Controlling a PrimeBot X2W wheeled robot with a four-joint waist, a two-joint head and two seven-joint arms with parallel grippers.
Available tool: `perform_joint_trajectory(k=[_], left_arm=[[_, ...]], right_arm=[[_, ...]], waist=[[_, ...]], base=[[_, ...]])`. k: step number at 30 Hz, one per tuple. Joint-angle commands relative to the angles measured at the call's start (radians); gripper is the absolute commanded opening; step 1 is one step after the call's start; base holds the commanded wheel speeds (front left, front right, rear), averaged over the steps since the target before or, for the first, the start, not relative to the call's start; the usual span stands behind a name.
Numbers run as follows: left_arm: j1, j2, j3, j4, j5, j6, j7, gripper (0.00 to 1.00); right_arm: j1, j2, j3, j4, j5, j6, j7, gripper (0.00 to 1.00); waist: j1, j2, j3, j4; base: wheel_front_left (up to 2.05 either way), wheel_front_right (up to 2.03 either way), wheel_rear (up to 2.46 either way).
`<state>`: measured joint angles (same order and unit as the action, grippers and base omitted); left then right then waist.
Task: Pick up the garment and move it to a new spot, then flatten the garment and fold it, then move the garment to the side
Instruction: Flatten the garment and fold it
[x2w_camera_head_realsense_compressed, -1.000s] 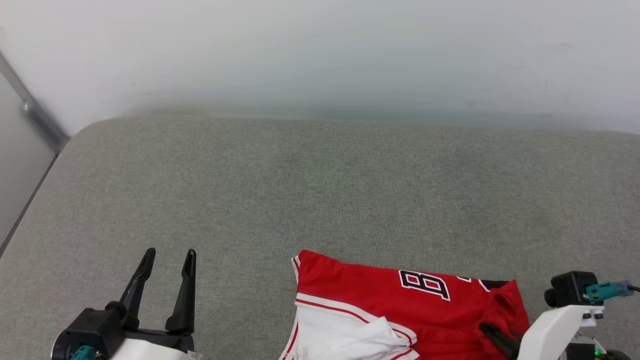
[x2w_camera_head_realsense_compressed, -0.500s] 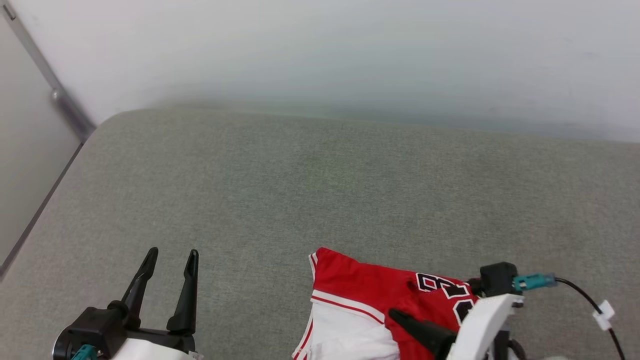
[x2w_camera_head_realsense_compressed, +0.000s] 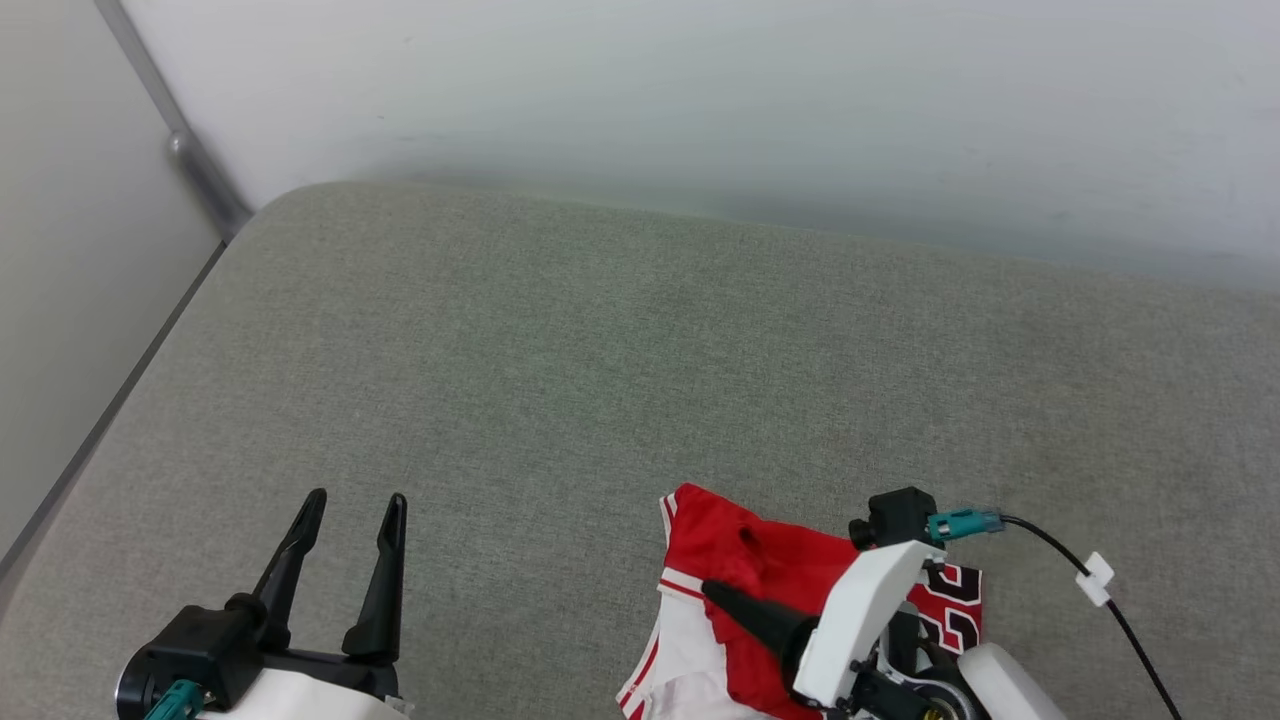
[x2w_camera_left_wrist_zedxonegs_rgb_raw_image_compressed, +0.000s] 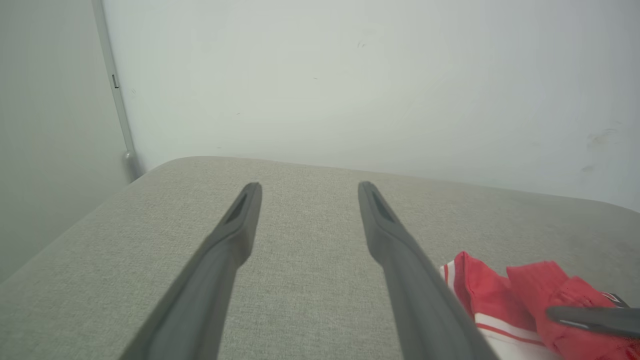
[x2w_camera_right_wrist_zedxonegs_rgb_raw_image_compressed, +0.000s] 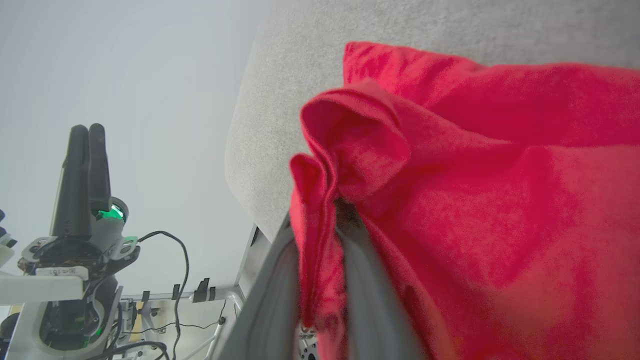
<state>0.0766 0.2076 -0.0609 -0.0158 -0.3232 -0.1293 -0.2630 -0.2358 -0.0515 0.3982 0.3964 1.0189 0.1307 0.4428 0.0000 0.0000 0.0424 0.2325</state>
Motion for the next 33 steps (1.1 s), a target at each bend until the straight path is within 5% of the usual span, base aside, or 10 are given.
perform_joint_trajectory(k=[1, 7, 13, 18, 25, 33], left_arm=[[-0.010, 0.001, -0.001, 0.001, -0.005, -0.001, -0.002, 1.00], [0.002, 0.001, 0.010, 0.006, 0.000, -0.001, -0.002, 1.00], [0.010, 0.003, 0.014, 0.000, 0.003, -0.001, -0.002, 1.00], [0.011, 0.002, 0.013, -0.009, 0.007, -0.001, -0.002, 1.00], [-0.015, -0.002, -0.004, -0.014, 0.009, -0.001, -0.002, 1.00], [-0.027, -0.006, -0.019, -0.014, 0.011, -0.001, -0.002, 1.00]], right_arm=[[-0.024, 0.002, 0.027, 0.017, 0.029, 0.000, -0.010, 1.00], [-0.088, 0.002, 0.157, 0.034, 0.098, 0.000, -0.050, 1.00], [-0.145, 0.001, 0.153, 0.030, 0.047, 0.000, -0.066, 1.00], [-0.206, -0.007, 0.044, 0.024, -0.224, 0.000, -0.085, 1.00], [-0.174, -0.146, -0.102, -0.134, -0.657, 0.000, -0.157, 1.00], [-0.070, -0.222, -0.263, -0.268, -0.800, 0.000, -0.284, 1.00]], waist=[[0.0000, 0.0000, 0.000, 0.003], [0.0000, 0.0000, -0.007, -0.007], [0.0000, 0.0000, -0.023, -0.050], [0.0000, 0.0000, -0.024, -0.101], [0.0000, 0.0000, -0.012, -0.157], [0.0000, 0.0000, -0.008, -0.197]], base=[[0.00, 0.00, 0.00], [0.00, 0.00, 0.00], [0.00, 0.00, 0.00], [0.00, 0.00, 0.00], [0.00, 0.00, 0.00], [0.00, 0.00, 0.00]])
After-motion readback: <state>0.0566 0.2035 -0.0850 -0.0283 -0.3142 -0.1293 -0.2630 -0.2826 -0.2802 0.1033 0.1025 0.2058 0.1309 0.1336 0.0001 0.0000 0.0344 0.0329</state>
